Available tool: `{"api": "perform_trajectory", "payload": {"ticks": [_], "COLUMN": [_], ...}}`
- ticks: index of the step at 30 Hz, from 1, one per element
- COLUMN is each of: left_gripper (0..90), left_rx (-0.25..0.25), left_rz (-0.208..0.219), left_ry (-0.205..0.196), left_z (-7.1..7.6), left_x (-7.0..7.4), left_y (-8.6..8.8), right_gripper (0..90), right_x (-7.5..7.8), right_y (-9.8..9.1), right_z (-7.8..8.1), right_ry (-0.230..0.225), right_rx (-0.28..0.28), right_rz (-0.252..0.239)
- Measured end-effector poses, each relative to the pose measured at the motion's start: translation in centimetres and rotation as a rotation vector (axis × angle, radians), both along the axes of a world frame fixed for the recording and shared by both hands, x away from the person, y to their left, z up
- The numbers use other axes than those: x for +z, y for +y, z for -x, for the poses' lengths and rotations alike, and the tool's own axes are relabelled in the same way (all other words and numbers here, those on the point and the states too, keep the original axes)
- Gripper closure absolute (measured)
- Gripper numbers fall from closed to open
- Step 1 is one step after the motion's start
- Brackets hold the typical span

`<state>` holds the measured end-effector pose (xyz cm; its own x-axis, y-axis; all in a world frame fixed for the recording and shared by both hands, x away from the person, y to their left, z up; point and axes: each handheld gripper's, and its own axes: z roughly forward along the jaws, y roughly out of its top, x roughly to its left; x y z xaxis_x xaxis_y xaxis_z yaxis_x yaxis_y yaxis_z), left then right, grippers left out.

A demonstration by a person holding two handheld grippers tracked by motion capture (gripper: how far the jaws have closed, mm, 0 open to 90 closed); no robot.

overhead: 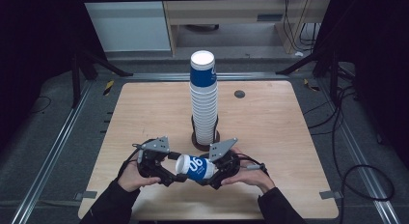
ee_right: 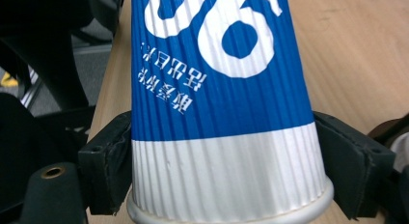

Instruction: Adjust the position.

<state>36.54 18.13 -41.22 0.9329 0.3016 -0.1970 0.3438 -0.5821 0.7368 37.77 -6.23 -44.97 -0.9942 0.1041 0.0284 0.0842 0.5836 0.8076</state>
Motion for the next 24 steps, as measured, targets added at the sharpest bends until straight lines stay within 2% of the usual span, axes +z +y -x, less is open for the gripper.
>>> {"api": "perform_trajectory", "payload": {"ticks": [5,10,14,18,20,24], "left_gripper": [17.9,25.0,25.8,26.0,26.0,26.1], "left_rx": [-0.020,-0.039,-0.046,-0.045,-0.041,-0.015], "left_rz": [-0.055,-0.061,-0.056,-0.044,-0.043,-0.006], "left_ry": [0.015,0.024,0.022,0.019,0.012,0.005], "left_z": [0.1,0.1,0.2,0.2,0.1,-0.2], "left_x": [-0.7,-1.0,-0.9,-0.9,-0.8,-0.5], "left_y": [-0.8,-1.0,-0.9,-0.8,-0.6,0.3], "right_gripper": [17.2,17.1,16.6,14.1,9.8,8.5], "right_x": [-0.5,-0.6,-0.6,-0.6,-0.5,0.2], "right_y": [0.8,1.1,1.0,1.0,0.8,-0.1], "right_z": [0.4,0.6,0.6,0.5,0.4,0.1], "right_ry": [-0.011,-0.016,-0.015,-0.002,-0.003,-0.002], "right_rx": [0.028,0.039,0.042,0.037,0.029,-0.008], "right_rz": [0.054,0.070,0.071,0.064,0.050,-0.003]}}
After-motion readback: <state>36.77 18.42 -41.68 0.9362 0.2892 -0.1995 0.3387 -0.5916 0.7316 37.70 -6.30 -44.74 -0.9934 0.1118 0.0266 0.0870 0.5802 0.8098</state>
